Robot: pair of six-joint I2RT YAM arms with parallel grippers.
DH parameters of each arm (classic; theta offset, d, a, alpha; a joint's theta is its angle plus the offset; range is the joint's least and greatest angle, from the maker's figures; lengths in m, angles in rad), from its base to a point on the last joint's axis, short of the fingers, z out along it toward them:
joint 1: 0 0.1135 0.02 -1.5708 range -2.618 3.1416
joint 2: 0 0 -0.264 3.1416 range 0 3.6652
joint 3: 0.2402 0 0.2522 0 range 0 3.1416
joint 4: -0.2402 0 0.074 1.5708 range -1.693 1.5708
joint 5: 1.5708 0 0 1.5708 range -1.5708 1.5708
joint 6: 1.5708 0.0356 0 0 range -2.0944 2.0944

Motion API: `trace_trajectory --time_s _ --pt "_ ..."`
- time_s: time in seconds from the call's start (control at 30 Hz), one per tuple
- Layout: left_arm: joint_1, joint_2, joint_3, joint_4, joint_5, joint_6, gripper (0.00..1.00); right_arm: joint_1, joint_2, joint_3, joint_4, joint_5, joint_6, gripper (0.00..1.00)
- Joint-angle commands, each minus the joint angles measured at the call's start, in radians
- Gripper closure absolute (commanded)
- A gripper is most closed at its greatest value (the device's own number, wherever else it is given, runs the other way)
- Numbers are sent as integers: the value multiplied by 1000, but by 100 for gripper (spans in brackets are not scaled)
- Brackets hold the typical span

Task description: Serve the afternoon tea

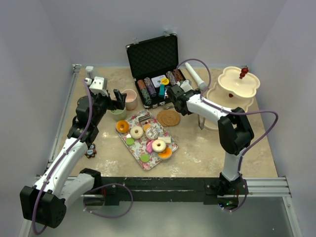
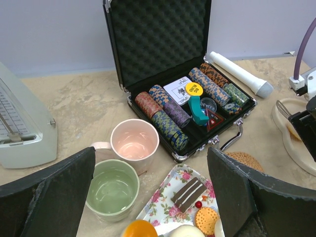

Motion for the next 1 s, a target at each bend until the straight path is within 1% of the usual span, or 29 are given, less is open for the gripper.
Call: trace_trajectory --time_s 0.0,0.3,0.6,0.77,0.97 --pt "-10 -1 14 26 5 8 0 7 -86 46 36 -69 -8 37" --pt "-10 -1 14 24 5 8 0 14 -103 53 59 -244 -50 37" --pt "-10 4 14 24 5 8 0 31 -132 56 88 -342 -63 39" --pt "-10 8 15 24 5 8 0 41 -168 70 123 -440 -83 41" --pt "-10 11 15 24 5 8 0 44 -218 49 185 -618 -99 44"
